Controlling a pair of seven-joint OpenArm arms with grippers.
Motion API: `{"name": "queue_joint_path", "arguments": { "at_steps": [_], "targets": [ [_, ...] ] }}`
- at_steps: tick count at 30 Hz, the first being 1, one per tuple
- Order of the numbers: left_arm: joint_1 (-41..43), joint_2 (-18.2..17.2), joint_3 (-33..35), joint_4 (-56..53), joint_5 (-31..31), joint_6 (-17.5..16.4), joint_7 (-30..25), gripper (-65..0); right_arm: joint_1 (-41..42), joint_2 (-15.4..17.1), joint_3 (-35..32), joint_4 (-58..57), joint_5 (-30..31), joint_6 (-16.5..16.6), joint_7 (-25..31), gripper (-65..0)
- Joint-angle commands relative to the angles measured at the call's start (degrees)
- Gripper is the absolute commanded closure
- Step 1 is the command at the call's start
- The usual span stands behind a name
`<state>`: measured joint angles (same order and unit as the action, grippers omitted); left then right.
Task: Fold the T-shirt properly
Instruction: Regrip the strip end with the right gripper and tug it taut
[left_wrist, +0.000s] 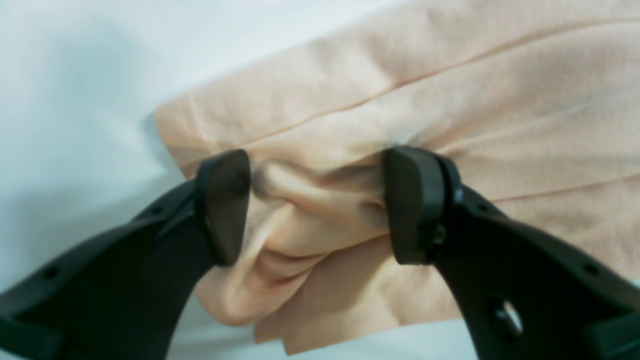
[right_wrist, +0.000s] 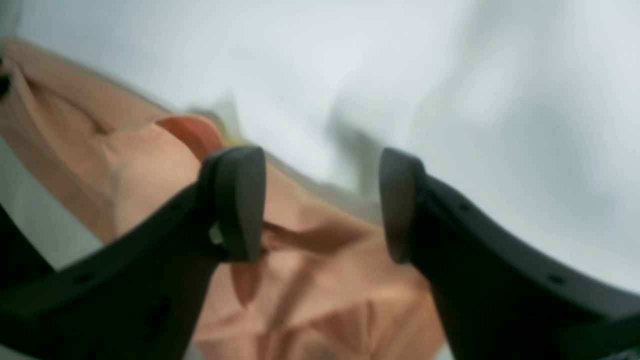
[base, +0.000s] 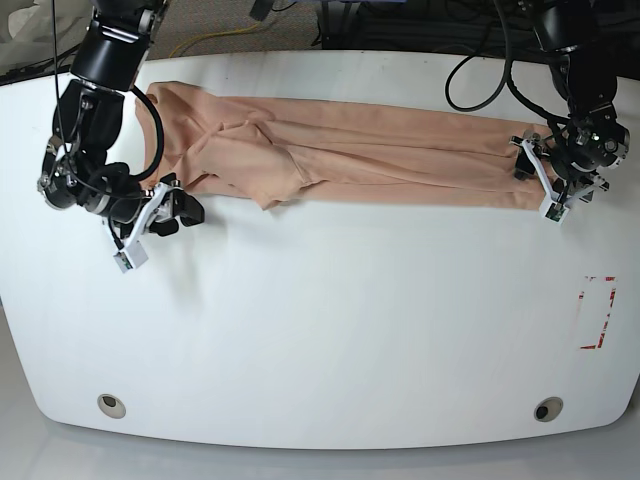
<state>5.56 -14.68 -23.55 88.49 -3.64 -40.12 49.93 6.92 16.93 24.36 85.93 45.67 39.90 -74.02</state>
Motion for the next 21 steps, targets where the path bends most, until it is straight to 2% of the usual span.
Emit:
{"name": "queue_joint_path", "arguments": {
  "at_steps": [1,5,9,11,14,21],
  "targets": [
    [0.02,-0.75,-0.05,0.44,2.36,0.12,2.07,-39.6,3.06,-0.71,-2.78,0.36,-2.55,0.10,1.18,-35.0],
    [0.02,-0.75,-0.32,0.44,2.45,0.12,2.07,-39.6,3.76,-2.47,-3.48,-2.99,-9.05,0.10,1.10,-35.0],
    [0.02,-0.75,-0.41,0.35,2.45,0.12,2.07,-39.6,3.50,-2.29,-3.39,-6.68,-12.92,0.10,1.10,-35.0],
    [0.11,-0.75,-0.49,0.35,2.45,0.12,2.07,-39.6,2.97,-2.12,-3.13,-6.85,-13.36,0.10,1.18,-35.0],
    [0.20,-0.75,-0.49,0.44,2.45,0.12,2.07,-39.6,0.07,-0.71,0.21,-4.83,-13.19,0.10,0.66,-35.0],
    [0.20,-0.75,-0.49,0.00,2.45,0.12,2.07,-39.6,-4.41,-0.01,7.60,2.99,-13.19,0.10,-2.33,-35.0]
  ]
}}
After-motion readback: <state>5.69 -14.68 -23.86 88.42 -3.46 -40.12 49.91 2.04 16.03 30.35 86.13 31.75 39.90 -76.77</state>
